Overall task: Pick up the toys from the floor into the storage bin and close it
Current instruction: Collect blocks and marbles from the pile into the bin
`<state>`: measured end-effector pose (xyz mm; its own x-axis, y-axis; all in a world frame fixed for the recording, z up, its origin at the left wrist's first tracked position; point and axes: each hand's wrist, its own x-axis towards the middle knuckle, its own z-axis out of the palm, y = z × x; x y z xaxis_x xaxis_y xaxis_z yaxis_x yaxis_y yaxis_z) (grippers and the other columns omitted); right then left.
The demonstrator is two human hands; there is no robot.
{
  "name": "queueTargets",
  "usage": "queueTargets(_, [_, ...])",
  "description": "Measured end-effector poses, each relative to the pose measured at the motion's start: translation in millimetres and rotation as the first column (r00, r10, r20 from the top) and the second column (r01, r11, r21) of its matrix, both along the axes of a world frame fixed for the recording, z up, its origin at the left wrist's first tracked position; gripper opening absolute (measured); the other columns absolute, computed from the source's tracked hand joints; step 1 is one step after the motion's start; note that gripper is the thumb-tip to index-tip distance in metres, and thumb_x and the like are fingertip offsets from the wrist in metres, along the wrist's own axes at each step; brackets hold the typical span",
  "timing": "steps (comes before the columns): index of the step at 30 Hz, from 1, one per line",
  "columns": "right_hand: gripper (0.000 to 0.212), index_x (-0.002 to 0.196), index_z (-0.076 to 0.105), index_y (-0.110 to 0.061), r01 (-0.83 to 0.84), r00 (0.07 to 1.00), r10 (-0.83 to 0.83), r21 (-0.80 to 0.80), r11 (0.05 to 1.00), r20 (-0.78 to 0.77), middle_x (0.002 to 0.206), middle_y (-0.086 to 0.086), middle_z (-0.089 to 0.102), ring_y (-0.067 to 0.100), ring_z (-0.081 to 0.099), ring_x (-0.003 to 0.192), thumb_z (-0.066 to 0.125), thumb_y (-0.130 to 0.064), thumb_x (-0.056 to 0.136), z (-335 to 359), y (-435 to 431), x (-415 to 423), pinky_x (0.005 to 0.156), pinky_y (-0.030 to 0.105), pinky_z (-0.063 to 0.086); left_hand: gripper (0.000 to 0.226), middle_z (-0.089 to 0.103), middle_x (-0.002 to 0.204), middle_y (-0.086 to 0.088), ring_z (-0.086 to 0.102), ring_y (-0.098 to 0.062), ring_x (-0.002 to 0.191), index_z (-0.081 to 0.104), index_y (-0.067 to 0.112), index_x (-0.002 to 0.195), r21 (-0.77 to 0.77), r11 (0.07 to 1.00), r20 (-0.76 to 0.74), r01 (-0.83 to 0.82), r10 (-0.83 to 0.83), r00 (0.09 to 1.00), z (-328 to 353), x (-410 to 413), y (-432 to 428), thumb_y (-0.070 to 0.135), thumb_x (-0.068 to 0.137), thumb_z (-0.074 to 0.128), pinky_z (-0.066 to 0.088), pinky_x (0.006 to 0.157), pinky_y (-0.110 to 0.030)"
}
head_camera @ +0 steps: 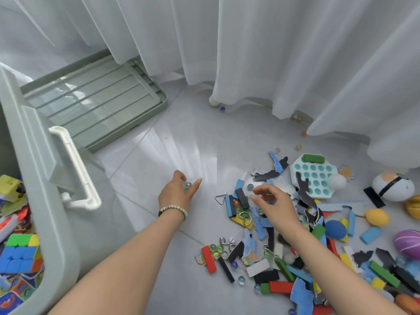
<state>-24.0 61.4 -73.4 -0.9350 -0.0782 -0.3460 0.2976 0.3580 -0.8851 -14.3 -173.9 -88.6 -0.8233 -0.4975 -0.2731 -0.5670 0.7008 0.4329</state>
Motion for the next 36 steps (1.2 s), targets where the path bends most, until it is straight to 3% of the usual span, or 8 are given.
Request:
queueTargets(11, [0.009,0.091,0.065,-0.02,0.02,0.999,-0.019,-0.028,0.999,0.025,0.095,-0.004,0.067,0.012,0.058,0.081,0.067,-0.013,0.085,-14,3,-16,0.075,0.019,0.048,0.032,0.066,0.088,-0.007,0.064,-0.031,0.082,0.042,0.013,0.106,-0.231,0.926,0.149,0.298,-0.269,0.952,-13,-5,-4,0.043,0.097,0.035,0.036,0.058,-0.028])
queueTargets(16, [0.019,0.104,0.067,-0.02,-0.007,0.999,0.012,0.147,0.989,-0.036,0.099,-0.006,0.066,0.008,0.058,0.084,0.065,-0.014,0.086,-13,-3,-20,0.07,0.011,0.043,0.023,0.051,0.068,-0.007,0.054,-0.028,0.065,0.042,0.01,0.087,0.219,0.975,-0.169,0.036,0.001,0.986,-10,-5,7,0.03,0.098,0.041,0.034,0.056,-0.03])
queueTargets(22, [0.015,0.102,0.067,-0.015,-0.194,0.964,0.258,0.483,0.854,-0.069,0.098,-0.002,0.061,0.014,0.057,0.087,0.061,-0.015,0.088,-12,-18,-27,0.079,0.028,0.049,0.027,0.035,0.058,-0.002,0.028,-0.005,0.032,0.05,0.011,0.076,0.874,0.393,0.11,-0.286,0.413,0.904,23,-25,51,0.015,0.098,0.034,0.023,0.034,-0.014])
queueTargets(25, [0.007,0.093,0.065,-0.011,-0.034,0.999,0.032,0.206,0.978,0.011,0.086,0.001,0.062,0.014,0.058,0.078,0.062,-0.011,0.087,-5,-21,-26,0.073,0.025,0.051,0.023,0.048,0.064,-0.004,0.035,-0.007,0.034,0.051,0.009,0.072,0.898,0.254,0.246,-0.359,0.386,0.889,34,-23,48,0.01,0.092,0.039,0.027,0.034,-0.014])
queueTargets(27, [0.003,0.087,0.064,-0.009,0.172,0.966,-0.139,-0.14,0.975,0.217,0.08,0.003,0.061,0.014,0.06,0.072,0.061,-0.009,0.088,9,-19,-26,0.067,0.018,0.054,0.026,0.054,0.067,-0.005,0.041,-0.008,0.038,0.053,0.009,0.071,0.89,0.258,0.271,-0.376,0.364,0.891,35,-17,45,0.013,0.094,0.042,0.034,0.036,-0.014])
queueTargets(31, [0.014,0.078,0.058,-0.005,0.451,0.821,-0.102,-0.529,0.719,0.561,0.072,0.005,0.059,0.014,0.056,0.063,0.052,-0.01,0.09,31,-12,-25,0.055,0.019,0.054,0.037,0.05,0.063,-0.002,0.04,-0.01,0.045,0.051,0.011,0.068,0.841,0.363,0.286,-0.4,0.33,0.9,29,-2,38,0.031,0.098,0.044,0.035,0.036,-0.015])
queueTargets(33, [0.016,0.079,0.057,-0.008,0.384,0.829,-0.079,-0.459,0.801,0.554,0.067,0.003,0.054,0.011,0.047,0.054,0.052,-0.017,0.091,32,-11,-26,0.046,0.018,0.045,0.036,0.048,0.062,-0.001,0.039,-0.009,0.044,0.054,0.011,0.071,0.803,0.488,0.259,-0.341,0.229,0.938,26,7,36,0.034,0.097,0.045,0.035,0.037,-0.016])
queueTargets(36, [0.02,0.087,0.059,-0.01,-0.004,0.944,-0.008,0.037,0.999,0.331,0.072,-0.002,0.052,0.008,0.045,0.059,0.058,-0.029,0.091,18,-8,-22,0.052,0.019,0.037,0.029,0.045,0.062,0.0,0.033,-0.009,0.044,0.058,0.01,0.091,0.75,0.627,0.254,-0.212,0.024,0.967,25,16,38,0.033,0.098,0.042,0.03,0.037,-0.015])
